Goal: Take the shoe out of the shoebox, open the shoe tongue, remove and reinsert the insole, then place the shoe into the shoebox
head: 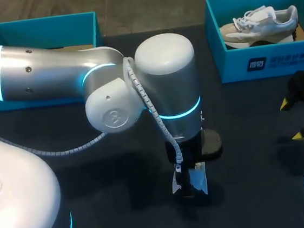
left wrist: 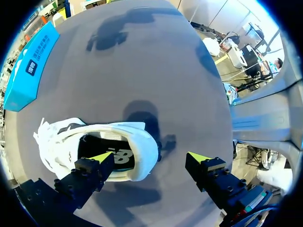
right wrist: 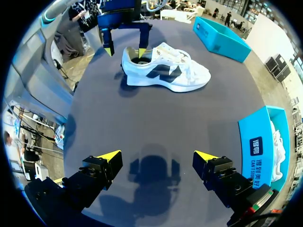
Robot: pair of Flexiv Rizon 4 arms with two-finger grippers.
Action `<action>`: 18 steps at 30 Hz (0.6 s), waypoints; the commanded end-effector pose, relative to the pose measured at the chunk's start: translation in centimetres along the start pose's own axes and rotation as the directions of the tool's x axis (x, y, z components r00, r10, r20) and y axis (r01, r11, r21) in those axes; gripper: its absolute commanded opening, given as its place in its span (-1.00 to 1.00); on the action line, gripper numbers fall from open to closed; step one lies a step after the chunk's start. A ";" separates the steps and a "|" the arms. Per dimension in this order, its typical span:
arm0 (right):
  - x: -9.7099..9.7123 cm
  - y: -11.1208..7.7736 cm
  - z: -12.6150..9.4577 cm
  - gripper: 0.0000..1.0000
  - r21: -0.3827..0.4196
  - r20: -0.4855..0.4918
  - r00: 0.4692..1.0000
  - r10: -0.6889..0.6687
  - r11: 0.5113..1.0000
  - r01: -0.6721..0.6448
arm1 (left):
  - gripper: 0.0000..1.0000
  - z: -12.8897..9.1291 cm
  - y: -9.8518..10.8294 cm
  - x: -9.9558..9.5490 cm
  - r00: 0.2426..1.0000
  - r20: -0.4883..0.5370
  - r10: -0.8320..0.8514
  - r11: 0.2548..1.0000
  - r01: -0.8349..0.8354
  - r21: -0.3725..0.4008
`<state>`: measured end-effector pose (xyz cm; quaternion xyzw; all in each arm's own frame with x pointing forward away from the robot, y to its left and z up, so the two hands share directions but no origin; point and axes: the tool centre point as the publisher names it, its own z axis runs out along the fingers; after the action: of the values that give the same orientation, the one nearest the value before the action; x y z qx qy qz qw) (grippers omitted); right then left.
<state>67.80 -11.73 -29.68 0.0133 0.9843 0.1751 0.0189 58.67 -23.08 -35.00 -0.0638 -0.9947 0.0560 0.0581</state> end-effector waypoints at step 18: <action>0.1 0.0 0.0 1.00 0.003 0.001 1.000 0.000 1.000 0.000 | 1.00 3.6 -0.8 -0.4 0.999 0.034 -0.020 0.998 0.022 -0.060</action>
<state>67.80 -11.73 -29.68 0.0133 0.9843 0.1751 0.0189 58.68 -23.63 -38.01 -0.0549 -0.9971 0.0318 0.0418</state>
